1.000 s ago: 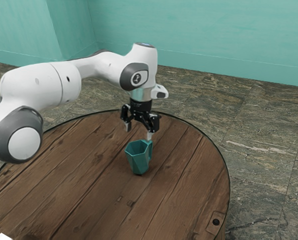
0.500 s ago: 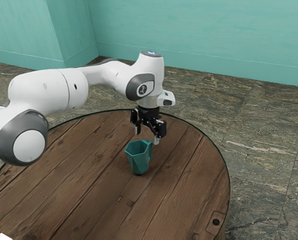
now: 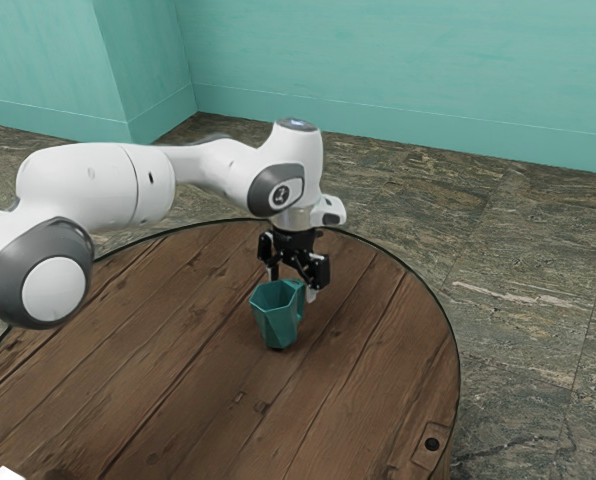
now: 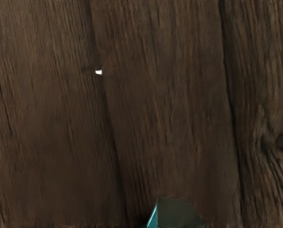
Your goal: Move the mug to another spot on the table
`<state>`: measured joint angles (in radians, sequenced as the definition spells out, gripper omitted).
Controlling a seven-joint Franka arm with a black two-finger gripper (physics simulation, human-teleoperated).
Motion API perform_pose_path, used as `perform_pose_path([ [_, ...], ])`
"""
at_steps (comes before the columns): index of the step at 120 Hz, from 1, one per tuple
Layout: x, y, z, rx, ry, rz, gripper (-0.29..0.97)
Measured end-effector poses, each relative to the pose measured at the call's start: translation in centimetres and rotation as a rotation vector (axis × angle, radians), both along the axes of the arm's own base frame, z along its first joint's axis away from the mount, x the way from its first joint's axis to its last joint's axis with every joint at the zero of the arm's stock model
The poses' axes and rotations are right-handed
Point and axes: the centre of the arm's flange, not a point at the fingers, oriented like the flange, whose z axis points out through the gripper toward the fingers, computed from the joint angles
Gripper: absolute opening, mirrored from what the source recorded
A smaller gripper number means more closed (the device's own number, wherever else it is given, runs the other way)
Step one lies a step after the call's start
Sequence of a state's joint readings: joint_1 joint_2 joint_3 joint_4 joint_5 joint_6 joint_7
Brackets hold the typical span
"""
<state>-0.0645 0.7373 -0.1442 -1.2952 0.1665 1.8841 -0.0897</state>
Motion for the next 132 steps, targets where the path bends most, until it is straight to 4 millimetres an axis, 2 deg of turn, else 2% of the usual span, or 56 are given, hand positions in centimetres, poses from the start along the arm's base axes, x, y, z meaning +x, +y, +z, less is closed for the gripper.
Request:
perform_pose_path([
  [82, -0.5, 0.0, -1.9, -0.021, -0.011, 0.055, 0.68],
  [132, -0.2, 1.2, -1.5, -0.001, -0.028, 0.07, 0.35],
])
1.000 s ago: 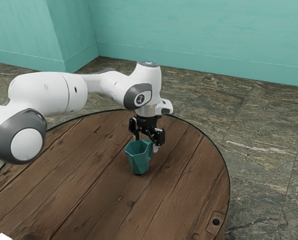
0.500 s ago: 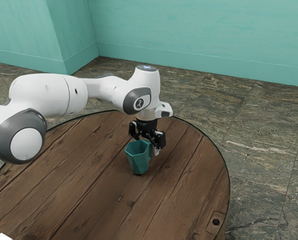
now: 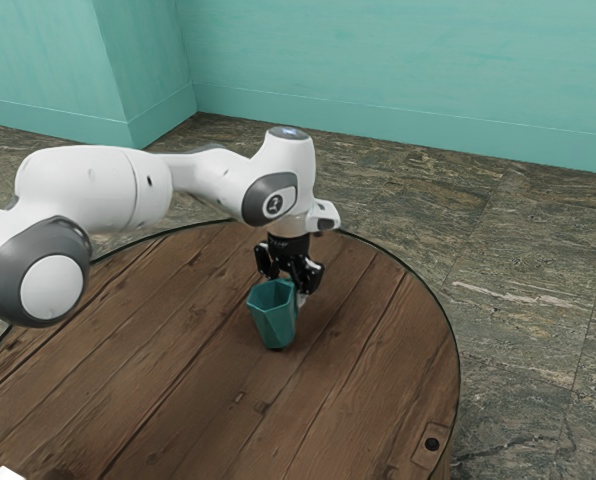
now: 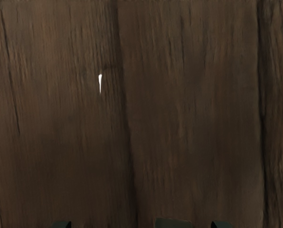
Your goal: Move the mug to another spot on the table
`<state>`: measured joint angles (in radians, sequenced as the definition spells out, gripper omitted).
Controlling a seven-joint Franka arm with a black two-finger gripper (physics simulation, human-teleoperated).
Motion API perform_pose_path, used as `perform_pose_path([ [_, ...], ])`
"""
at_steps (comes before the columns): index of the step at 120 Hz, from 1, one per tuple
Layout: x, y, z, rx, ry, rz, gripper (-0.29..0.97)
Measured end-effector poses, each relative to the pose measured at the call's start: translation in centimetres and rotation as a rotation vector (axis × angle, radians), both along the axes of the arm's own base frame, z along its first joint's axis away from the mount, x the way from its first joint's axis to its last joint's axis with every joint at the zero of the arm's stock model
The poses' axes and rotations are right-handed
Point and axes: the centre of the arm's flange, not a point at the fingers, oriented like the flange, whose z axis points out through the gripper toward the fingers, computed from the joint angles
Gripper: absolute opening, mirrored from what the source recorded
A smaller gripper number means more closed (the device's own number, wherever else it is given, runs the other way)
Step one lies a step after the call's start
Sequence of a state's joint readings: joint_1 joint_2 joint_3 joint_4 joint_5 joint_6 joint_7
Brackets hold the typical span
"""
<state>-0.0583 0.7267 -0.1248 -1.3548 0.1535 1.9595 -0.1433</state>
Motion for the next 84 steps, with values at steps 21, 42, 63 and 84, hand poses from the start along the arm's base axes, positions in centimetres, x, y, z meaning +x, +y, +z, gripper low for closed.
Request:
perform_pose_path([
  [21, 0.0, 0.3, 0.1, 0.004, -0.002, 0.005, 0.29],
  [42, 0.1, 0.5, 1.0, 0.008, -0.013, 0.009, 0.24],
  [63, -0.1, 0.6, 1.7, 0.011, -0.016, 0.012, 0.15],
  [84, -0.2, 1.3, 1.9, 0.021, -0.017, 0.021, 0.1],
])
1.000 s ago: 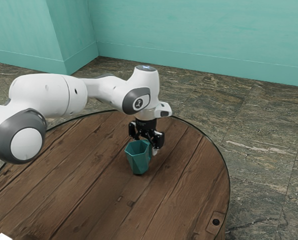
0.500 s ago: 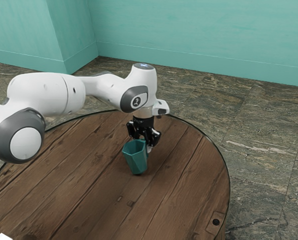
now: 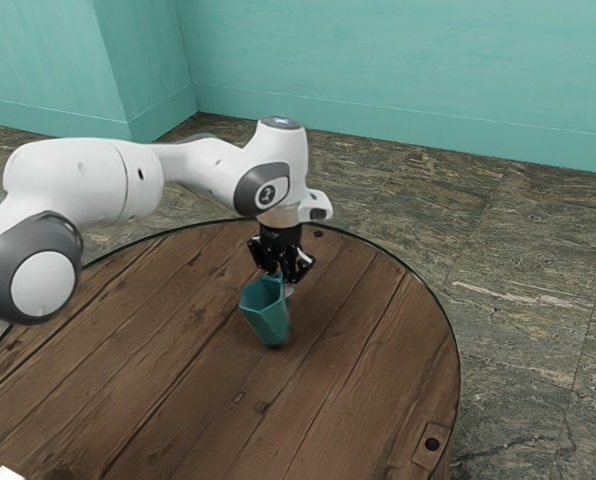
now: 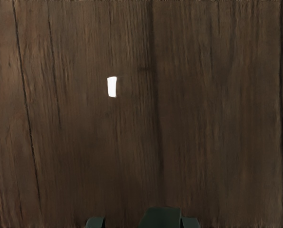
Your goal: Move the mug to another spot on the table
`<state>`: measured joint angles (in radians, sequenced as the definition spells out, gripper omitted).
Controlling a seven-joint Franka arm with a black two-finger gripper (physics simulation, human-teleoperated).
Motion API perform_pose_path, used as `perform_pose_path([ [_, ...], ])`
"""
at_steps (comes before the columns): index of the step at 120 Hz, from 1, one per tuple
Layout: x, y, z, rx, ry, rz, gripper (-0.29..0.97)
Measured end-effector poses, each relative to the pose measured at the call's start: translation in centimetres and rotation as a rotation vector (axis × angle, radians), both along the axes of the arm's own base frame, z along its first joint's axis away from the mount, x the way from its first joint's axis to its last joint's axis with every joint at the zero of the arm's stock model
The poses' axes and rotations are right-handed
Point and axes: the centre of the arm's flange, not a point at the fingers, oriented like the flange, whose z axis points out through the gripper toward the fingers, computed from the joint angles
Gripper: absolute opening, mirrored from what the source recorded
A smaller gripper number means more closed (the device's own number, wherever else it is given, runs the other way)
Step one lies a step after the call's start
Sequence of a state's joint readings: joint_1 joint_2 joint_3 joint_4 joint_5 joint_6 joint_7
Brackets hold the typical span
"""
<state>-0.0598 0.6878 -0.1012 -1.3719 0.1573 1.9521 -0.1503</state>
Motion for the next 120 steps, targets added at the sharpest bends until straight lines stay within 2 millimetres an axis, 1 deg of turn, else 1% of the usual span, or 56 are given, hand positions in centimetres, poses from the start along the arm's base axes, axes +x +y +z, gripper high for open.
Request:
perform_pose_path([
  [12, -0.4, 0.1, 1.4, 0.002, 0.009, 0.009, 0.07],
  [26, -1.0, 1.5, 1.8, -0.01, 0.064, 0.063, 0.05],
  [30, -1.2, 1.7, 2.4, -0.014, 0.075, 0.076, 0.05],
  [47, -3.5, 2.0, 3.5, -0.019, 0.144, 0.115, 0.03],
  [58, -4.8, 3.1, 3.2, -0.034, 0.222, 0.173, 0.02],
  [80, -7.0, 3.2, 2.7, -0.055, 0.391, 0.248, 0.0],
  [96, -8.3, 4.3, 2.3, -0.047, 0.493, 0.31, 0.0],
  [104, -8.8, 5.3, 2.1, -0.043, 0.532, 0.342, 0.0],
  [120, -10.0, 8.5, 1.0, -0.031, 0.599, 0.415, 0.0],
])
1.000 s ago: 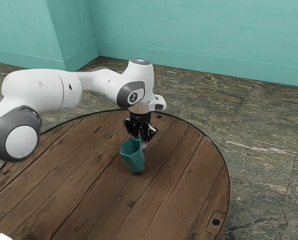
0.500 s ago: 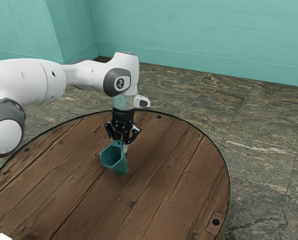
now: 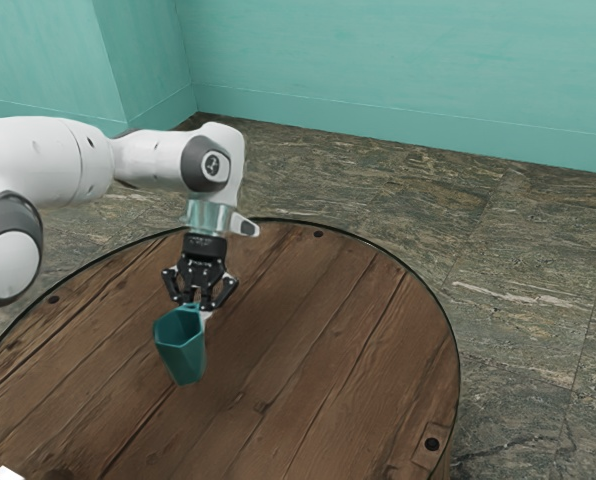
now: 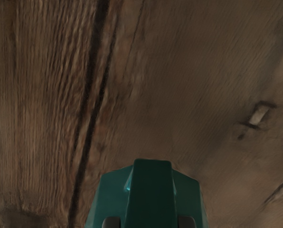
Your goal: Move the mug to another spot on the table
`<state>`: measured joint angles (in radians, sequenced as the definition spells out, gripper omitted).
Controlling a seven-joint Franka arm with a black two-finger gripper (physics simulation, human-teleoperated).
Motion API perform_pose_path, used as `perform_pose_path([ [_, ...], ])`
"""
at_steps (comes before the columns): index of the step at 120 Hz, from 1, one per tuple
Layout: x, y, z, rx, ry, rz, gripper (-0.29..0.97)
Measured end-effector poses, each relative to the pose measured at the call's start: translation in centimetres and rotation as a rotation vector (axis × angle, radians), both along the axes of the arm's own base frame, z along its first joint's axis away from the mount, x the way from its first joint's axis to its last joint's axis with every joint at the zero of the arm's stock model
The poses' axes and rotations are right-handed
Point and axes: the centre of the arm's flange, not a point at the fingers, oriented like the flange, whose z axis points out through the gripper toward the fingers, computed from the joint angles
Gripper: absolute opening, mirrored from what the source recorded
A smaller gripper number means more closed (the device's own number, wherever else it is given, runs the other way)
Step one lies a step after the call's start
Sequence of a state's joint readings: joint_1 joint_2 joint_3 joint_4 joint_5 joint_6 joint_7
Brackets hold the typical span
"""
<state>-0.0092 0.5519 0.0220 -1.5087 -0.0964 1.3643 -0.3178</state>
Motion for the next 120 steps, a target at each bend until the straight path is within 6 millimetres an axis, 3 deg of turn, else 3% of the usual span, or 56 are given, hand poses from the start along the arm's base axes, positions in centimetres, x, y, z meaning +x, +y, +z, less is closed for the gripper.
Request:
perform_pose_path([
  [44, -0.5, 5.3, -0.5, 0.021, 0.04, 0.089, 0.0],
  [79, 3.2, 8.6, -2.2, 0.006, -0.022, 0.117, 0.0],
  [103, 5.3, 8.8, -3.3, -0.006, -0.055, 0.098, 0.0],
  [120, 5.7, 8.7, -4.0, -0.013, -0.058, 0.088, 0.0],
])
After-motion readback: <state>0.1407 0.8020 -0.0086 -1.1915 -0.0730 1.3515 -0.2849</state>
